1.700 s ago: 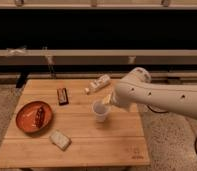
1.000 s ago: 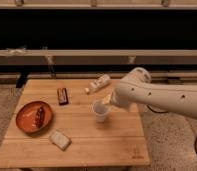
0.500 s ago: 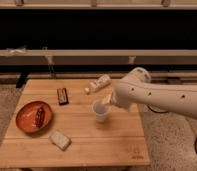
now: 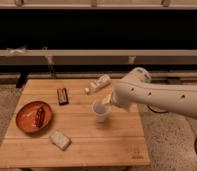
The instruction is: Place the eraser in the ceramic cup
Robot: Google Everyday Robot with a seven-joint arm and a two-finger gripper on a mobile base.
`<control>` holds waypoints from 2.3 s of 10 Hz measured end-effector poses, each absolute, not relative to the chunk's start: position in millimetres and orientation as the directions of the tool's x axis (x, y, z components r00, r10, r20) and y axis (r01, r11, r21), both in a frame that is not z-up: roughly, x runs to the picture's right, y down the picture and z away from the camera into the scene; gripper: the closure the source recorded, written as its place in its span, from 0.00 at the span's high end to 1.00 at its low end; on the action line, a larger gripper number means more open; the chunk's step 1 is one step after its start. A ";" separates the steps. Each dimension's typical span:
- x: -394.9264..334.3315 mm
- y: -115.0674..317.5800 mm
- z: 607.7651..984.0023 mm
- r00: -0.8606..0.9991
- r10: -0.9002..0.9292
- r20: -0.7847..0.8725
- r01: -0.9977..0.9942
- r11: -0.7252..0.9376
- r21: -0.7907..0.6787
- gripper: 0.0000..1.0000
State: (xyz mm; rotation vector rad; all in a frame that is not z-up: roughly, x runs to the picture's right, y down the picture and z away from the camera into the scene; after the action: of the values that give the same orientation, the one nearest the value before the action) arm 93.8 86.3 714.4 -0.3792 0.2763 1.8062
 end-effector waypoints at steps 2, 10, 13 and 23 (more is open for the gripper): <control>93.8 86.3 714.4 -0.238 0.887 -0.396 -0.965 -0.263 -0.009 0.80; 40.5 73.0 726.8 -0.095 0.912 -0.400 -0.990 -0.130 -0.060 0.80; -31.1 54.7 741.6 0.035 0.922 -0.385 -0.992 -0.013 -0.123 0.80; -204.5 27.5 822.7 0.377 0.867 -0.326 -0.915 0.294 -0.275 0.80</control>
State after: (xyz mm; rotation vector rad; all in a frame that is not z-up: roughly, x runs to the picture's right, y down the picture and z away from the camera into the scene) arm -204.5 27.5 822.7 -0.4522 0.1224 1.1899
